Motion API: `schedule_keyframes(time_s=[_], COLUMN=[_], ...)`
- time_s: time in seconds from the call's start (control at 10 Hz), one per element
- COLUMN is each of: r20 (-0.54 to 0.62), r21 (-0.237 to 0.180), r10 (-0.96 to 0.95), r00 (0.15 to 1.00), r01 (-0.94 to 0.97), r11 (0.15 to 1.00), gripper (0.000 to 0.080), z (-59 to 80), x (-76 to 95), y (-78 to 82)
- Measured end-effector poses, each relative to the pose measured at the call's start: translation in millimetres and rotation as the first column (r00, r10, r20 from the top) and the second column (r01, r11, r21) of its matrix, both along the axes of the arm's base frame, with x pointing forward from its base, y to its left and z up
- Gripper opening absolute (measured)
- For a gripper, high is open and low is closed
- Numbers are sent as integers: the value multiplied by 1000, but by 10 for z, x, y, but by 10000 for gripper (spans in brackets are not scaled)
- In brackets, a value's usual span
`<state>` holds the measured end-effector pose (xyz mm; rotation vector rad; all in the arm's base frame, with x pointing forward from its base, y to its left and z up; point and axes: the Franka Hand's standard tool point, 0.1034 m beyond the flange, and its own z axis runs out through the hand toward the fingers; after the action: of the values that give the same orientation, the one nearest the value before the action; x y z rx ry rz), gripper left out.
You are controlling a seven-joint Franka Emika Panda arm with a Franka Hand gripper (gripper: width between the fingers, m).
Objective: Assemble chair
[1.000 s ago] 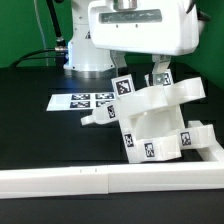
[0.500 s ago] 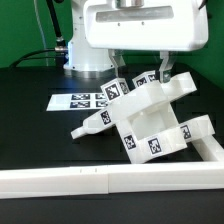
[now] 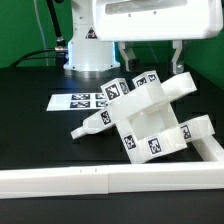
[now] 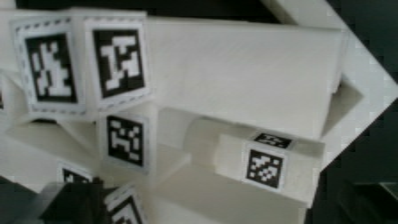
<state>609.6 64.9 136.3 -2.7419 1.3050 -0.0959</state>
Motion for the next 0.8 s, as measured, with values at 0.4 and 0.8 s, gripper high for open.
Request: schedule_keyframes(time_s=[0.4,0.8], r20=[7,6], r21=[2,0], r10=[19,18], r00=[1000,1000], r01=[-19,-18], r11=[1000,1000], gripper=[649,649], z=[4,-9], x=[-118,-115], y=[102,96])
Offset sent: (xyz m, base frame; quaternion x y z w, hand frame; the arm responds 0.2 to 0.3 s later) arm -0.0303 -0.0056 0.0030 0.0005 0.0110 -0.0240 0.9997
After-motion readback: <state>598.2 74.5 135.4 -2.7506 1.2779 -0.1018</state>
